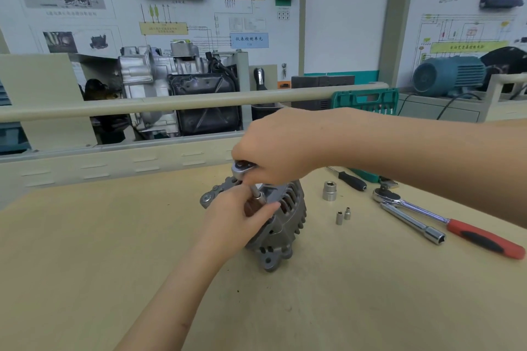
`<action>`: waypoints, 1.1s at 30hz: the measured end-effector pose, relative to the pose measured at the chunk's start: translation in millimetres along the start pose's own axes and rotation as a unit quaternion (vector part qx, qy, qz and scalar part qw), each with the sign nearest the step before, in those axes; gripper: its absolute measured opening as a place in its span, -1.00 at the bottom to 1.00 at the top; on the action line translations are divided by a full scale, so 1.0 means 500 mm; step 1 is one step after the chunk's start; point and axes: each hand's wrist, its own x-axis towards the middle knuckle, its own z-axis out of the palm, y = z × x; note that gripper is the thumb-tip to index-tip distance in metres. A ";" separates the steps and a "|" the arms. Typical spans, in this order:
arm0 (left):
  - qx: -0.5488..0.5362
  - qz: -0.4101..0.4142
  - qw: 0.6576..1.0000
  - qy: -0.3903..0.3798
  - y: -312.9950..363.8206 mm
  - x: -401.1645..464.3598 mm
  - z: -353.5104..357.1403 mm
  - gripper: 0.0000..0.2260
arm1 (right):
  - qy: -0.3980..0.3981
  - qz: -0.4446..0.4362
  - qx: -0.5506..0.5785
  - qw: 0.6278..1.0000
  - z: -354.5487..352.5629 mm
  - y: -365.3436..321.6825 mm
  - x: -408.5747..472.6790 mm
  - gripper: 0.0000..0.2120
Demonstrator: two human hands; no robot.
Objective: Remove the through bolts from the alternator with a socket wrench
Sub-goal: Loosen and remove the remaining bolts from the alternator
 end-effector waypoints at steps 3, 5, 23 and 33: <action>-0.041 0.000 0.999 -0.015 0.000 -0.001 -0.002 -0.79 | -0.006 -0.006 0.017 1.000 -0.009 0.003 -0.006 -0.71; -0.031 0.002 0.999 -0.003 0.002 0.000 0.000 -0.79 | -0.008 -0.009 0.006 1.000 -0.010 0.001 -0.006 -0.71; 0.060 0.038 0.997 0.028 0.009 0.000 -0.005 -0.69 | -0.017 -0.029 -0.022 0.999 -0.009 0.010 0.003 -0.65; 0.020 0.046 0.998 0.022 0.005 -0.002 -0.008 -0.74 | -0.051 -0.053 0.080 0.994 -0.009 0.016 -0.003 -0.82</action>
